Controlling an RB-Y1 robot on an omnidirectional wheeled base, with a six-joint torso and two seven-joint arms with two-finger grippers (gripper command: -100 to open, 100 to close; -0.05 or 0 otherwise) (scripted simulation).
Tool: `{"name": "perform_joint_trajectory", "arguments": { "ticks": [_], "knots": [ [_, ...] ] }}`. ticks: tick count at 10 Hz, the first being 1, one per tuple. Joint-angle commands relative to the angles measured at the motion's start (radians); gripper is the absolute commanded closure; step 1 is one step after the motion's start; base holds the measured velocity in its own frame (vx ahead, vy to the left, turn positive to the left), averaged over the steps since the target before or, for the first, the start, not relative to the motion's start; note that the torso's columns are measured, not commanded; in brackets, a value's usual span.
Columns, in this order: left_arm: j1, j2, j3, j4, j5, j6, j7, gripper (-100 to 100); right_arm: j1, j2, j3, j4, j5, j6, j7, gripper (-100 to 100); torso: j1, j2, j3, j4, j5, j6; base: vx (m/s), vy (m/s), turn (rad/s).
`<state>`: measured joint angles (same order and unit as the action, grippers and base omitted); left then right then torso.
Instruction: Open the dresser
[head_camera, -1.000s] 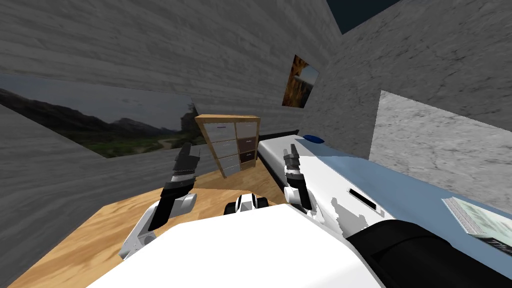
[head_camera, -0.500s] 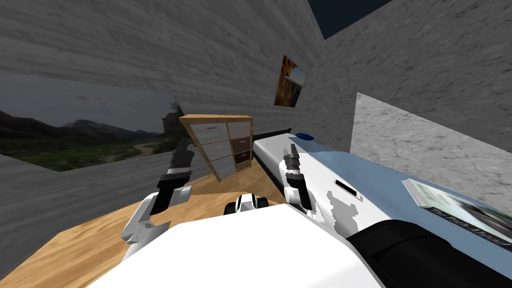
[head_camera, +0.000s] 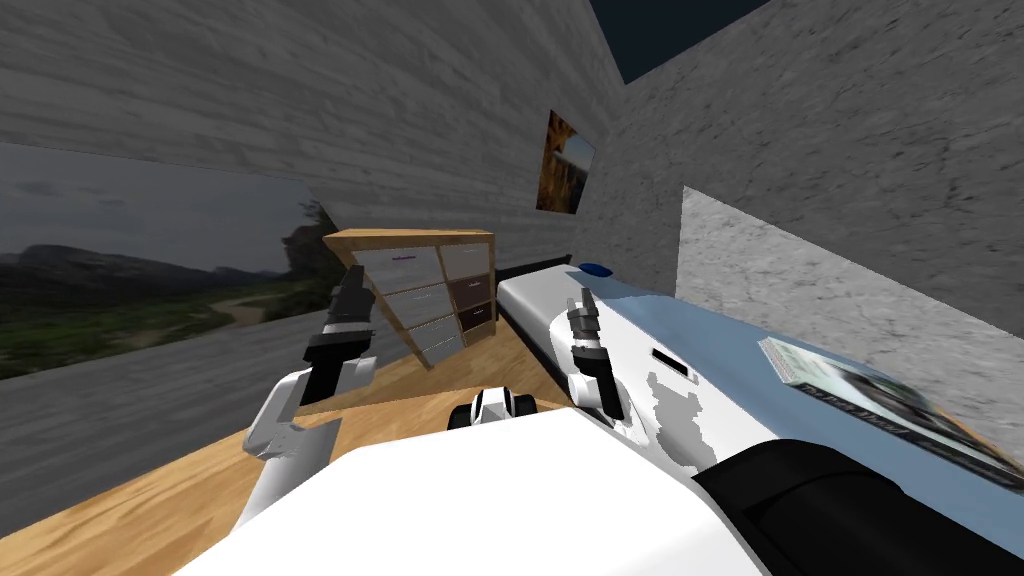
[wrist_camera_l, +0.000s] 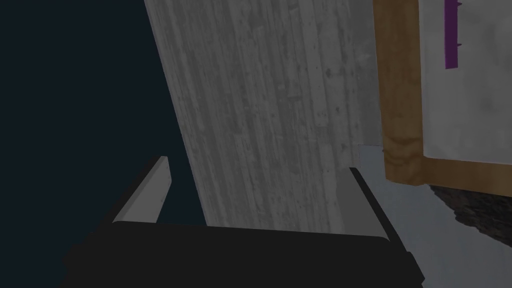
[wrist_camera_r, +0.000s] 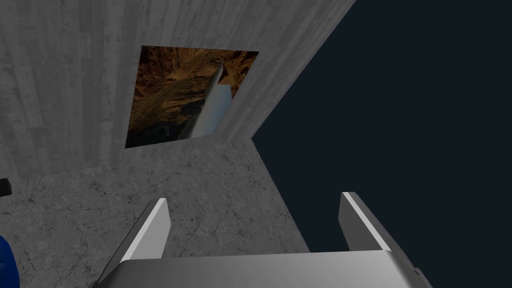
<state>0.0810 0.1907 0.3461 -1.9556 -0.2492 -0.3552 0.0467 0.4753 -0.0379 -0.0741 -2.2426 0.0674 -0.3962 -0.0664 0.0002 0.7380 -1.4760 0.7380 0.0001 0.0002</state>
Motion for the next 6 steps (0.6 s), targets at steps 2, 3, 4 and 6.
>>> {"name": "perform_joint_trajectory", "arguments": {
  "ticks": [2, 3, 4, 6],
  "knots": [
    [-0.106, 0.002, 0.100, 0.084, -0.060, 0.032, 0.009, -100, 0.000, 0.000, 0.000, 0.000, 0.000, 0.000, 0.000, 0, -0.001, 0.000, 0.000, 0.000, 0.000, 0.000, 0.022, -0.041, -0.191],
    [-0.144, 0.002, 0.138, 0.116, -0.085, 0.048, 0.012, -100, 0.000, 0.000, 0.000, 0.000, 0.000, 0.000, 0.000, 0, 0.000, 0.001, 0.000, 0.000, 0.000, -0.001, 0.020, -0.033, -0.178],
    [-0.175, 0.001, 0.166, 0.150, -0.109, 0.065, 0.016, -100, 0.000, 0.000, 0.000, 0.000, 0.000, 0.000, 0.000, 0, 0.000, 0.001, 0.000, 0.000, 0.000, 0.000, 0.031, -0.040, -0.297],
    [-0.229, -0.001, 0.217, 0.184, -0.134, 0.082, 0.020, -100, 0.000, 0.000, 0.000, 0.000, 0.000, 0.000, 0.000, 0, 0.000, 0.000, 0.000, 0.000, 0.000, -0.001, 0.017, -0.026, -0.118]
  ]
}}
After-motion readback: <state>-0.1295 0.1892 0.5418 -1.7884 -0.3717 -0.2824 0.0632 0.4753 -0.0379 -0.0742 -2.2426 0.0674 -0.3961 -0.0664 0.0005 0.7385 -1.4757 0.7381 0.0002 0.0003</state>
